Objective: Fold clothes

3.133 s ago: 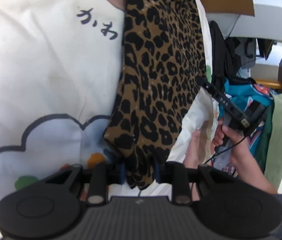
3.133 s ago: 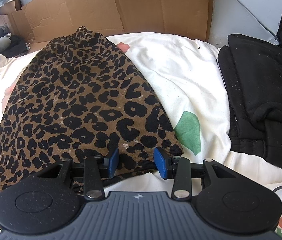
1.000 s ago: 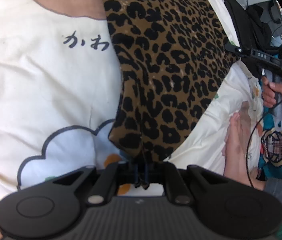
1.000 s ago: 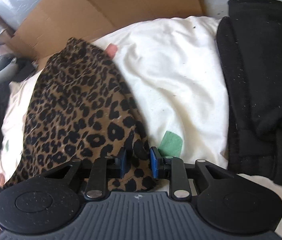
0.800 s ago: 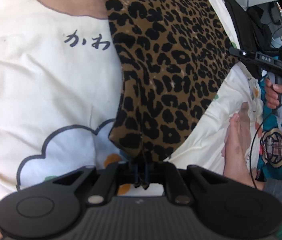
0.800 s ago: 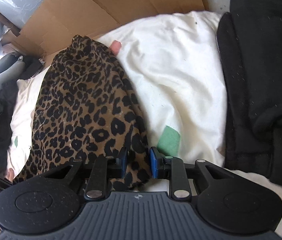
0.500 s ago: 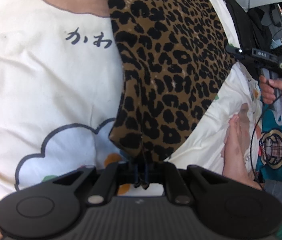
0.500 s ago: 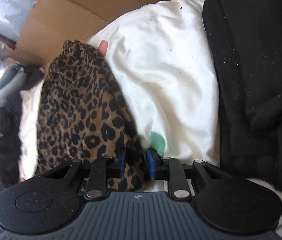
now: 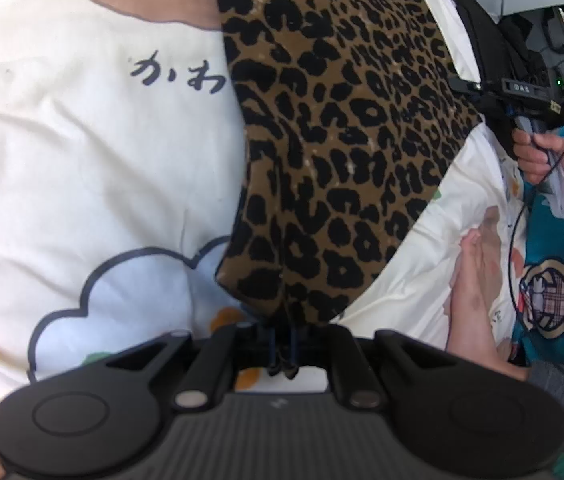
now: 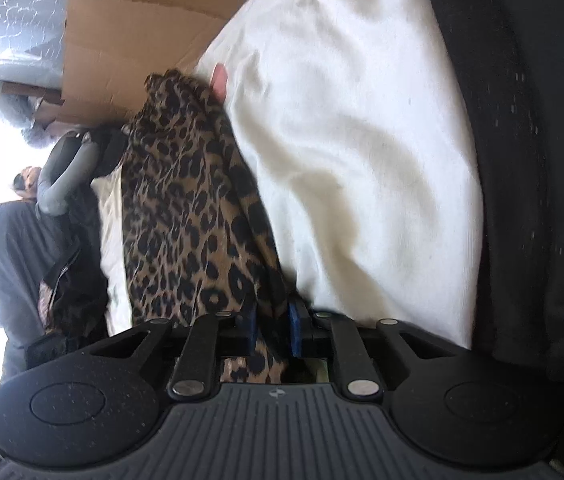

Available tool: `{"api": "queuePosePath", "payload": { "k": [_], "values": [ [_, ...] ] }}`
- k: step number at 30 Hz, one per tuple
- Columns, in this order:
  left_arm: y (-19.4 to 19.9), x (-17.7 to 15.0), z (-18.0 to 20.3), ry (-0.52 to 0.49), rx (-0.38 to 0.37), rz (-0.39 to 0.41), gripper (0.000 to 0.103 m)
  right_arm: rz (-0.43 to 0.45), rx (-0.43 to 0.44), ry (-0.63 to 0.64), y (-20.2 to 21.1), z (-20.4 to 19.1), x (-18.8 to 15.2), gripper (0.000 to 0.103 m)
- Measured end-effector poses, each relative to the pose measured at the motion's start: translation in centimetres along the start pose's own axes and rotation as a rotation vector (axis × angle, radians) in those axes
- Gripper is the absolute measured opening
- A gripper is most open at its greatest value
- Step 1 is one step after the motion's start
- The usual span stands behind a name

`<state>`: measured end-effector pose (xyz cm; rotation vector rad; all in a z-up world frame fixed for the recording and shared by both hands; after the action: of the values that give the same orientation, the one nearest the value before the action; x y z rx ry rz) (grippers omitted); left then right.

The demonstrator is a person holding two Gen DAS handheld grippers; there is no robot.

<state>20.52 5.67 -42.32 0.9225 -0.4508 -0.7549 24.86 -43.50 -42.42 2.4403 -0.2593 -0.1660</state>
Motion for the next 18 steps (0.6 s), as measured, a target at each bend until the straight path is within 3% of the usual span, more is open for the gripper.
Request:
{"api": "queuePosePath", "payload": {
  "k": [12,13,14,18],
  "values": [
    [0.2,0.0,-0.2,0.009,-0.01,0.006,0.007,0.023,0.004,-0.042,0.1,0.4,-1.4,0.015],
    [0.2,0.1,-0.2,0.005,-0.009,0.007,0.007,0.026,-0.006,-0.039,0.1,0.2,-1.4,0.006],
    [0.3,0.1,-0.2,0.001,-0.009,0.007,0.007,0.023,-0.015,-0.028,0.2,-0.1,-1.4,0.004],
    [1.0,0.3,0.0,0.007,-0.023,0.014,0.006,0.031,-0.021,-0.003,1.2,-1.2,-1.5,0.002]
  ]
}}
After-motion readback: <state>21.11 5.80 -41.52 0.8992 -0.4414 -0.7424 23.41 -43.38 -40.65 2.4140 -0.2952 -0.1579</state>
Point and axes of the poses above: each gripper's, at about its wrist camera, not at the fingertips, and y roughly against the way its jaws point, z to its right, x to its top, the point moved 4 cm from there along -y, roughly the way its jaws point, and after that the axes turned 10 degrees about -y, right-handed, at the moved point
